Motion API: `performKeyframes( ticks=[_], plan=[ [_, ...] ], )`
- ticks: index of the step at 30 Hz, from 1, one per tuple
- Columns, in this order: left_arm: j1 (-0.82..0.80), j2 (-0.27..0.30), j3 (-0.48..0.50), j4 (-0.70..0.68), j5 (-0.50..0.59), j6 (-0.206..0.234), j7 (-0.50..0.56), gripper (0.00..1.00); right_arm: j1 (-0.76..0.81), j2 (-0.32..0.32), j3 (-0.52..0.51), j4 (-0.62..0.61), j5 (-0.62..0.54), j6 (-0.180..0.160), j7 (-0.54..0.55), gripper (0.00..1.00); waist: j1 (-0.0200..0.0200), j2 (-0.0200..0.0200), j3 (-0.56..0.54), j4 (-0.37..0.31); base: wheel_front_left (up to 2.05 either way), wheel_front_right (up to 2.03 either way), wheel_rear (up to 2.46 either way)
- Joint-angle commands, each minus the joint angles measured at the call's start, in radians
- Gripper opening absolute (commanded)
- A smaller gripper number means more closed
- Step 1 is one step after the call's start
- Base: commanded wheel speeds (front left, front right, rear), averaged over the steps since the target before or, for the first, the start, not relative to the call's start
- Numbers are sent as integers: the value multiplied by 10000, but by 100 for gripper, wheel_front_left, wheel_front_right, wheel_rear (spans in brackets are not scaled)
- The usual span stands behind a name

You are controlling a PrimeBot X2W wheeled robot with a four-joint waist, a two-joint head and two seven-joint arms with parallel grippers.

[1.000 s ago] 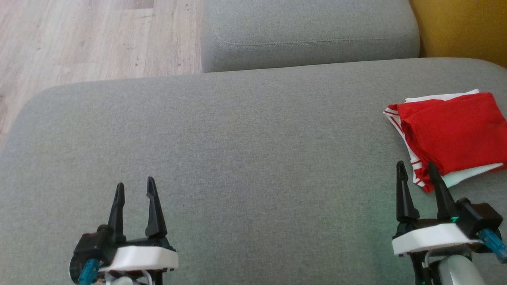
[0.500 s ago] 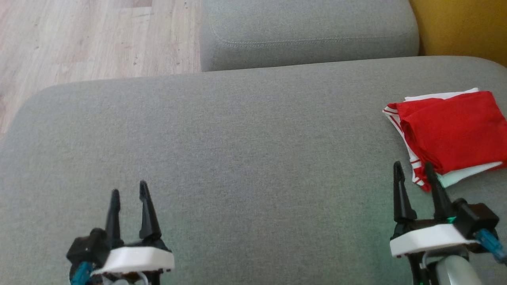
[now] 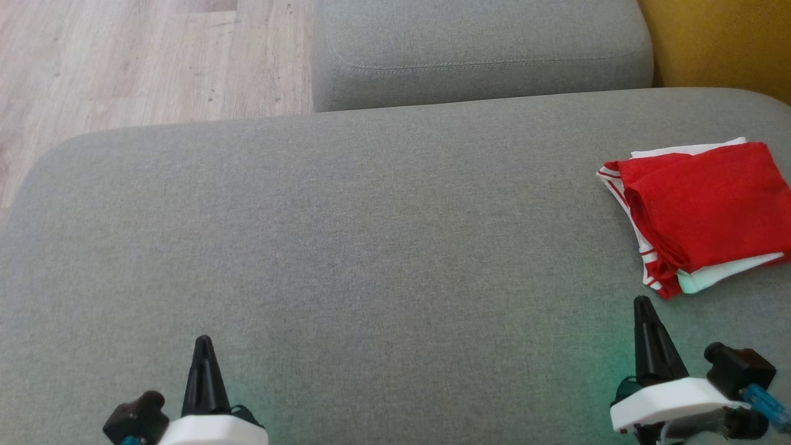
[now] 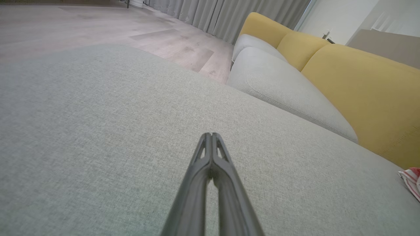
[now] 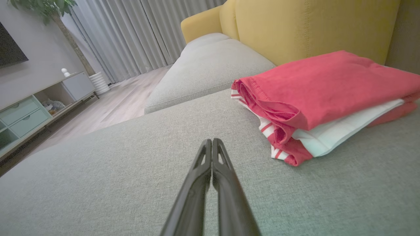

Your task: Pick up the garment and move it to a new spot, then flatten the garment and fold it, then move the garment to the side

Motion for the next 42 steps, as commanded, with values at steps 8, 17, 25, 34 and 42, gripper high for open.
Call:
performKeyframes(
  ticks=[8, 17, 25, 34, 42],
  plan=[
    [-510, 12, 283, -385, -839, -170, 269, 0, -506, -39, -103, -387, 1065, -1, 250, 0, 0, -1, -1, -3, 0, 0, 0],
    [-595, 17, 465, -434, -1674, -302, 534, 0, -588, -52, -173, -434, 2093, -2, 501, 0, 0, -1, -1, -6, 0, 0, 0],
    [-662, 21, 606, -472, -2323, -405, 740, 0, -653, -61, -230, -471, 2892, -2, 699, 0, 0, -1, -2, -8, 0, 0, 0],
    [-747, 26, 787, -520, -3155, -536, 1005, 0, -735, -70, -305, -518, 3912, -3, 953, 0, 0, -1, -2, -11, 0, 0, 0],
    [-824, 31, 948, -563, -3898, -654, 1242, 0, -809, -77, -374, -560, 4821, -3, 1182, 0, 0, -1, -3, -14, 0, 0, 0]
  ],
)
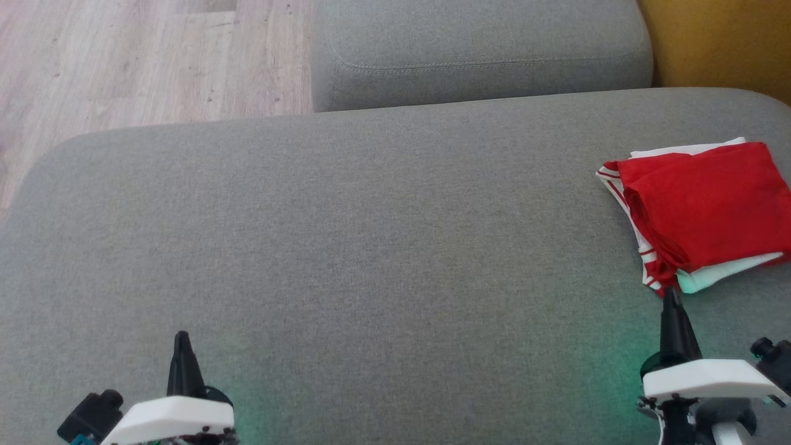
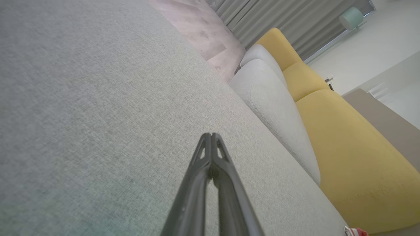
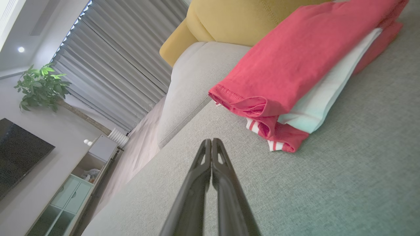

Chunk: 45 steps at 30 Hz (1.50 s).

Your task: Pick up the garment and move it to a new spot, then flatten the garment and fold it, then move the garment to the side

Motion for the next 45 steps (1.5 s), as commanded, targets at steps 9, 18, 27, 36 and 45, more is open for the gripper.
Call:
performKeyframes(
  ticks=[9, 18, 27, 36, 45],
  plan=[
    [-626, 36, 430, -391, -957, -181, 286, 0, -561, -83, -48, -396, 1206, -4, 273, 0, 0, 0, -1, -3, 0, 0, 0],
    [-712, 41, 612, -440, -1792, -313, 552, 0, -644, -88, -129, -443, 2225, -4, 533, 0, 0, 0, -1, -6, 0, 0, 0],
    [-797, 46, 793, -488, -2624, -445, 817, 0, -727, -93, -211, -490, 3240, -5, 793, 0, 0, 0, -2, -9, 0, 0, 0],
    [-883, 51, 975, -536, -3459, -576, 1083, 0, -811, -96, -294, -537, 4258, -5, 1055, 0, 0, 0, -2, -12, 0, 0, 0],
    [-969, 56, 1156, -584, -4294, -708, 1349, 0, -895, -100, -379, -584, 5275, -6, 1317, 0, 0, 0, -3, -15, 0, 0, 0]
  ],
)
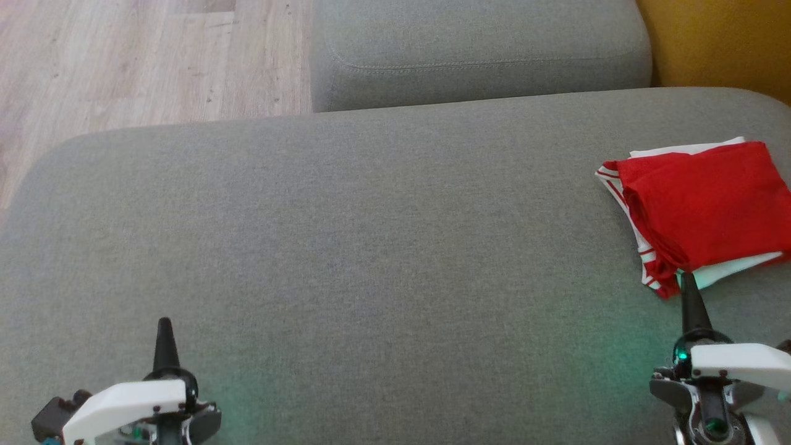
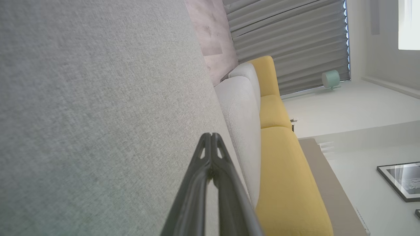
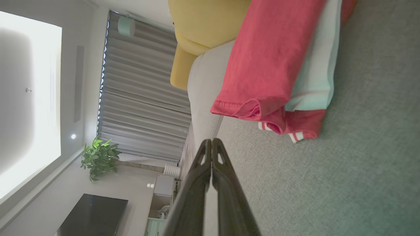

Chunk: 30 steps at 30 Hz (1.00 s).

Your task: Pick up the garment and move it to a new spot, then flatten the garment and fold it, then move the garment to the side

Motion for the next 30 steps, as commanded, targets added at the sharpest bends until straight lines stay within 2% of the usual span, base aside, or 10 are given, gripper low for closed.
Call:
performKeyframes(
  ticks=[1, 30],
  plan=[
    [-555, 56, 344, -371, -257, -96, 78, 0, -499, -98, 113, -399, 343, -6, 102, 0, 0, -1, 0, 0, 0, 0, 0],
    [-816, 72, 896, -518, -2794, -497, 886, 0, -753, -105, -147, -541, 3430, -7, 903, 0, 0, -1, -2, -9, 0, 0, 0]
  ],
)
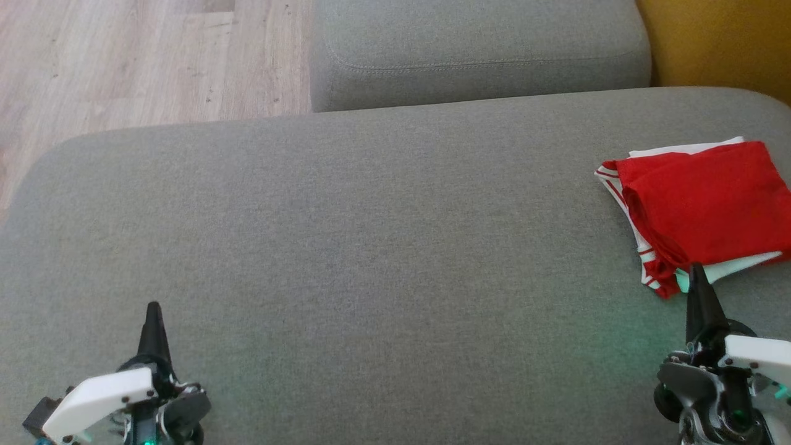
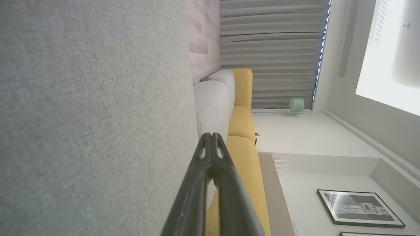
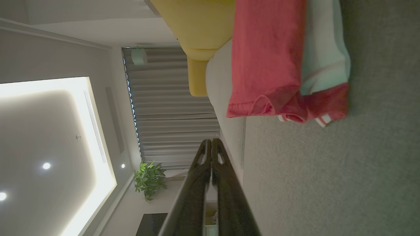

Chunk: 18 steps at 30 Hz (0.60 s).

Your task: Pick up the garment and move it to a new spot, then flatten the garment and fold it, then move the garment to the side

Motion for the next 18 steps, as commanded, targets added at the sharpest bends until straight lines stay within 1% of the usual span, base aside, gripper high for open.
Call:
performKeyframes(
  ticks=[1, 18],
  plan=[
    [-498, 72, 398, -363, -59, -65, 73, 0, -532, -105, 190, -397, 97, -7, 79, 0, 0, 0, 0, 0, 0, 0, 0],
    [-498, 72, 398, -364, -59, -65, 72, 0, -533, -96, 178, -397, 87, -7, 89, 0, 0, 0, 0, 0, 0, 0, 0]
  ],
)
